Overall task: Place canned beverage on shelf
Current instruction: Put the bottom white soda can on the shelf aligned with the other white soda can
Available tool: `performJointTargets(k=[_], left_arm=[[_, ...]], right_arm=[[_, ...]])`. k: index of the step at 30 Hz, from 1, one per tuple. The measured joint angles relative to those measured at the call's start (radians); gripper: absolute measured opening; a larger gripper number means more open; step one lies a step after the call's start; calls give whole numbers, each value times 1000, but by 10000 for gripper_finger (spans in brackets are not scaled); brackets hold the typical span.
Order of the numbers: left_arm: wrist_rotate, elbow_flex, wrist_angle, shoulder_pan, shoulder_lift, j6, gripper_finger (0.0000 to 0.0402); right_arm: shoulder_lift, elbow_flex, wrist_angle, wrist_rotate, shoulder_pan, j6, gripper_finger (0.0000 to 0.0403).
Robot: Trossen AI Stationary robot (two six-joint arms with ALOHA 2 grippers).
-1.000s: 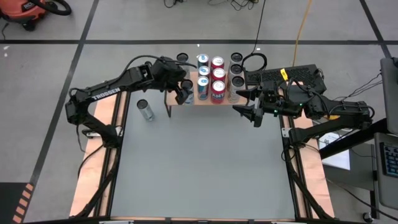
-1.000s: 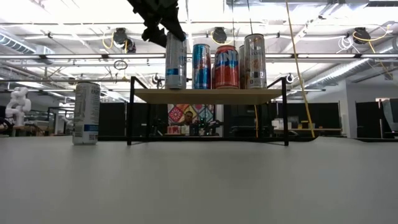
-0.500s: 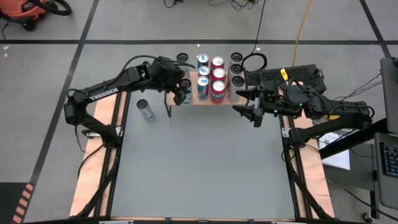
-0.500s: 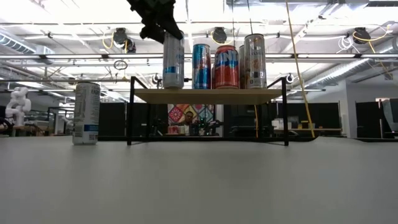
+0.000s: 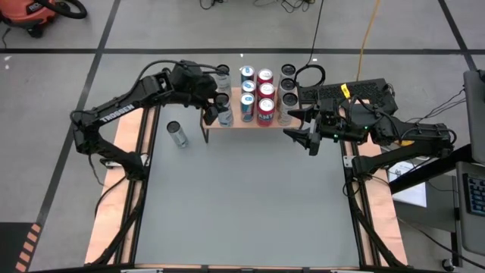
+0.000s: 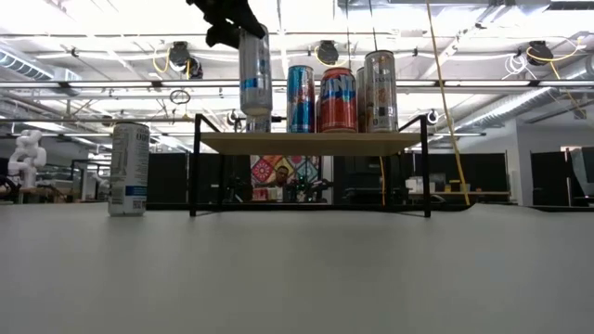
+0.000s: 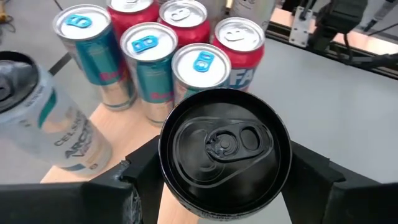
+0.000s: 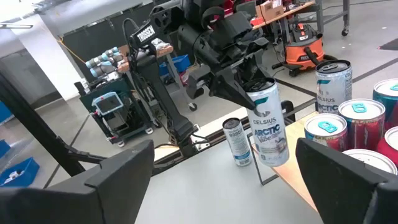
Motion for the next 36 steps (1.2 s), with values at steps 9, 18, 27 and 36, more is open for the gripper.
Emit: performJointTargets(k=[9, 18, 27, 36], left_arm=[[13, 0, 0, 4, 0, 93, 241], [54, 0, 4, 42, 0, 182, 242], [237, 0, -3, 131, 0, 343, 242], [289, 1, -31, 216, 10, 559, 242]], right_arm=[[0, 0, -14, -1, 0, 22, 354], [0, 0, -16, -2, 1, 30, 354], [0, 0, -27, -3, 1, 51, 354], [0, 0, -39, -5, 1, 53, 354]])
